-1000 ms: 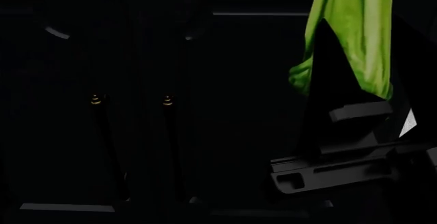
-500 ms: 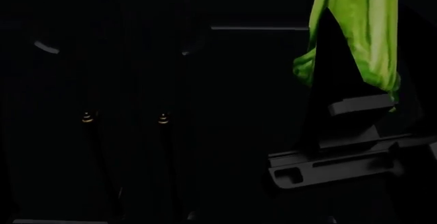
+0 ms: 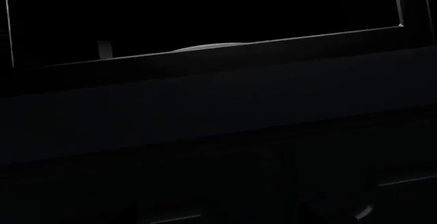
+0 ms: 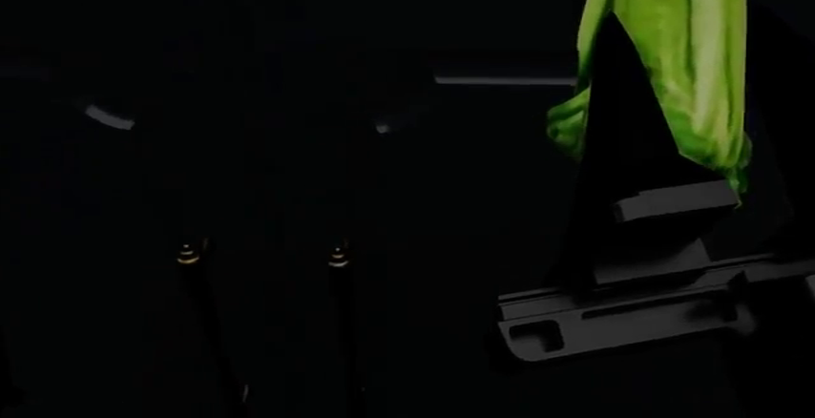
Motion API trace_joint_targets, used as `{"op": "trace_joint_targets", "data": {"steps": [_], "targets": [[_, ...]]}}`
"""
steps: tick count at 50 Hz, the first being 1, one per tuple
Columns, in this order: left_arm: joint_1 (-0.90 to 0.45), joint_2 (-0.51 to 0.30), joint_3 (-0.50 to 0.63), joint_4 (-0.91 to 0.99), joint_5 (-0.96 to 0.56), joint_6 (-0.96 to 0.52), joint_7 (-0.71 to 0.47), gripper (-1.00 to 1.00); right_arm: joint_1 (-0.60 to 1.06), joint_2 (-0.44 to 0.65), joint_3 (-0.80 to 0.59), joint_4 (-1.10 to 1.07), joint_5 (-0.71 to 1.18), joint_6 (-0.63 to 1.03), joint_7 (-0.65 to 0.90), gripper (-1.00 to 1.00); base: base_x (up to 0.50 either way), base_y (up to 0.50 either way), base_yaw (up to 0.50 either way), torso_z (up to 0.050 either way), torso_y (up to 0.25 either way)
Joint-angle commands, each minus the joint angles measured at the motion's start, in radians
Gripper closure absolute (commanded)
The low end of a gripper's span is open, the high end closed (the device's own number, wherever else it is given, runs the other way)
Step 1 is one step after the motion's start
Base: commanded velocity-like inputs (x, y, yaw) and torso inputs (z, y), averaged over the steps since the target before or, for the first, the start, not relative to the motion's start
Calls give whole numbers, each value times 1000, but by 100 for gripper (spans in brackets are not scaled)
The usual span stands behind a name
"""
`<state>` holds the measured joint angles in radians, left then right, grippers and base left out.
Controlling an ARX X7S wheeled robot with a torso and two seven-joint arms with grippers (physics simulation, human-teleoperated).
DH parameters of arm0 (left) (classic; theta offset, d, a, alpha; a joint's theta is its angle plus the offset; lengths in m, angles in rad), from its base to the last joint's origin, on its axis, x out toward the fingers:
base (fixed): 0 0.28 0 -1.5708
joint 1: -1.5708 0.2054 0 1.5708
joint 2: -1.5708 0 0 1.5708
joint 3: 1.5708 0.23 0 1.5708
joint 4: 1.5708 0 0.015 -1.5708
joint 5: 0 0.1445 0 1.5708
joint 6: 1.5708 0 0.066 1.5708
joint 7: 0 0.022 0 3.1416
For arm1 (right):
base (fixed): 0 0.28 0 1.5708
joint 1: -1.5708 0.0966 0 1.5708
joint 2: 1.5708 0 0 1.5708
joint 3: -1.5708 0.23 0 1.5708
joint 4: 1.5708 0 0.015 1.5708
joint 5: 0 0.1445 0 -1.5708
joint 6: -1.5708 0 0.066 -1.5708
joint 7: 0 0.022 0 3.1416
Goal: Pick the celery from the counter and place it in the microwave.
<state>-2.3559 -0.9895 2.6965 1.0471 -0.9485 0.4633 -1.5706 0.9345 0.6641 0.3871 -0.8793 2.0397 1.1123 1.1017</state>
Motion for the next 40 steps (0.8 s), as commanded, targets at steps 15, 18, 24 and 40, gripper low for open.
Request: {"op": "trace_joint_targets", "data": {"steps": [15,18,24,40], "targets": [[0,-21,48,0,41,13,0,-100,-7,7,10,-6,-18,-2,-11,100,0,327,0,1,0],[0,-23,52,0,45,14,0,-100,-5,14,12,-6,-10,-10,-5,100,0,14,0,0,0],[0,-24,49,0,40,12,0,-100,4,22,7,-12,-1,-20,2,100,0,0,0,0,0],[0,-23,47,0,37,16,0,-100,71,82,-44,-49,86,-92,80,100,0,0,0,0,1]]}}
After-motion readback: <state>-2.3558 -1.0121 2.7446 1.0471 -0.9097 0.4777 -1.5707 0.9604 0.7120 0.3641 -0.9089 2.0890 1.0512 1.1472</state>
